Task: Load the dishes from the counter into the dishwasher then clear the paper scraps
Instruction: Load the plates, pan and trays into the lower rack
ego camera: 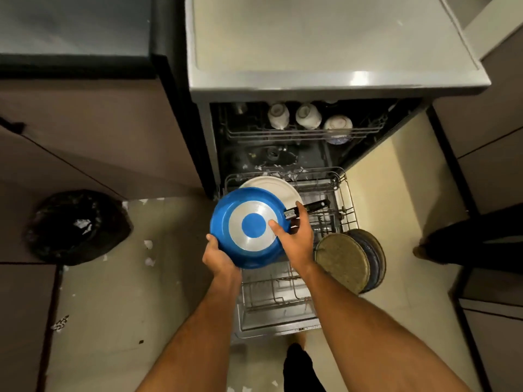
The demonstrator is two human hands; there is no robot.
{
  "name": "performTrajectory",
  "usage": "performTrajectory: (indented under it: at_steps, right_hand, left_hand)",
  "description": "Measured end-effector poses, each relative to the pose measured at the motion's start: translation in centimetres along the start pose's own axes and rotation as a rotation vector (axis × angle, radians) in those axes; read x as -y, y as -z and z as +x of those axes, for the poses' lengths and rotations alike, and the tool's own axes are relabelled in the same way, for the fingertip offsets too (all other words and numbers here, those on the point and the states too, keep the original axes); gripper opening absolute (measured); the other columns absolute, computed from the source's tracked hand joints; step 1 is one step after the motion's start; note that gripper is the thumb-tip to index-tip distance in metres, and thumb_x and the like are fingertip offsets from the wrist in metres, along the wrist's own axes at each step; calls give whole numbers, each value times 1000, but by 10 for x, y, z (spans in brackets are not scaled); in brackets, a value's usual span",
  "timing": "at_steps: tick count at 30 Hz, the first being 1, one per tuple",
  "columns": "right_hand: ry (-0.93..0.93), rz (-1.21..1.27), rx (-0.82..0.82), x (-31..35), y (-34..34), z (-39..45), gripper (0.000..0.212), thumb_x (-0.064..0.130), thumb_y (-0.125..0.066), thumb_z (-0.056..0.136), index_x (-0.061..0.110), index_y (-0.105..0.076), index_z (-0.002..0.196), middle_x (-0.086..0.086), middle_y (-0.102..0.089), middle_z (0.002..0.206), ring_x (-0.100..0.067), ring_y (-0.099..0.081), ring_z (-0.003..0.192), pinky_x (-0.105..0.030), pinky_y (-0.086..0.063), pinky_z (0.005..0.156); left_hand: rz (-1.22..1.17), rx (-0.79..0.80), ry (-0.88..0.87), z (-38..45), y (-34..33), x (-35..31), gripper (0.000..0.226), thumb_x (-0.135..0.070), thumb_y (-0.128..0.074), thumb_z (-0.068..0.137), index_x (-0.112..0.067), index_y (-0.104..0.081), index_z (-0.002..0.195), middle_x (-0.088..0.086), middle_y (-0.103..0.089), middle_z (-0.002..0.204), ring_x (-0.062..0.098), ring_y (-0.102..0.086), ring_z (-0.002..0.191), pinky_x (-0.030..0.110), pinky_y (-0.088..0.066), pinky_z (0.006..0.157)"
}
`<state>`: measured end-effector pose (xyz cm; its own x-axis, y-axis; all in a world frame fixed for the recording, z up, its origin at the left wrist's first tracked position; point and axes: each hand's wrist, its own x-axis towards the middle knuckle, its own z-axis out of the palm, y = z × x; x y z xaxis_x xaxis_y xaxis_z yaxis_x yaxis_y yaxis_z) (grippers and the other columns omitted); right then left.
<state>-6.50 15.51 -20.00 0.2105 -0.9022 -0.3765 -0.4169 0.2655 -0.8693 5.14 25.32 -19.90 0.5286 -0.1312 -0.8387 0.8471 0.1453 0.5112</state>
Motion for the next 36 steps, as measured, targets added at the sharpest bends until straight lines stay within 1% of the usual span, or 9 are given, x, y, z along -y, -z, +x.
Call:
performTrajectory:
  at_steps: [3,8,13,16,19,20,24,30,36]
  right_hand:
    - [-2,-65,30,-33,26,27,100,63,-86,65,41,-36,149,9,-57,143,-14,-58,128,-45,-55,102]
    - [-77,-63,84,-75,59,70,98,56,-91,63,32,-44,146,-1,-69,124,-18,-67,114,-44,-60,92]
    - [-104,-167,118,-96,73,106,96,49,-92,67,24,-45,147,-1,-73,109,-14,-70,98,-34,-62,84]
    - [-73,-325,177,-113,77,125,81,39,-91,73,21,-51,141,1,-73,93,-13,-70,85,-38,-61,82]
    - [6,-515,227,-123,88,142,62,12,-78,88,8,-51,143,8,-61,111,5,-61,83,-8,-51,75]
    - [38,-577,226,-125,90,147,50,5,-70,93,2,-53,140,1,-57,113,10,-58,82,-5,-48,70]
    - [101,-725,111,-137,88,166,22,18,-76,87,15,-69,108,-3,-61,109,-20,-56,105,-36,-55,85]
    - [-46,-588,110,-136,87,191,50,15,-76,82,16,-49,125,-7,-66,119,-31,-58,116,-47,-57,87]
    - [-174,-497,30,-144,94,207,63,15,-83,79,17,-54,135,-1,-72,119,-24,-66,112,-36,-57,91]
  left_hand:
    - [11,-22,20,20,-17,39,39,-43,-46,104,-17,-74,104,2,-78,94,27,-72,98,40,-58,83]
    - [82,29,-2,51,-47,83,40,-43,-47,98,-17,-74,113,8,-76,108,32,-71,105,47,-55,96]
    - [237,30,-65,89,-82,97,38,-43,-56,95,-15,-74,114,7,-76,107,30,-72,101,40,-59,84]
    - [376,101,-129,119,-104,94,48,-49,-62,86,-14,-72,116,9,-75,112,31,-71,105,46,-58,92]
    - [449,90,-169,140,-134,85,37,-38,-69,83,-9,-74,107,10,-76,103,32,-73,95,40,-61,78]
    - [478,105,-178,142,-147,82,31,-34,-71,82,-10,-74,102,10,-77,100,32,-73,92,40,-61,76]
    - [622,189,-199,153,-191,85,12,-27,-77,80,-16,-74,82,3,-77,86,27,-72,81,45,-60,82]
    - [752,251,-212,159,-231,106,31,-42,-78,75,-19,-77,95,0,-78,92,27,-73,90,47,-58,89]
    - [668,273,-259,159,-247,129,8,-23,-75,88,-20,-74,81,-3,-75,87,19,-69,87,35,-56,85]
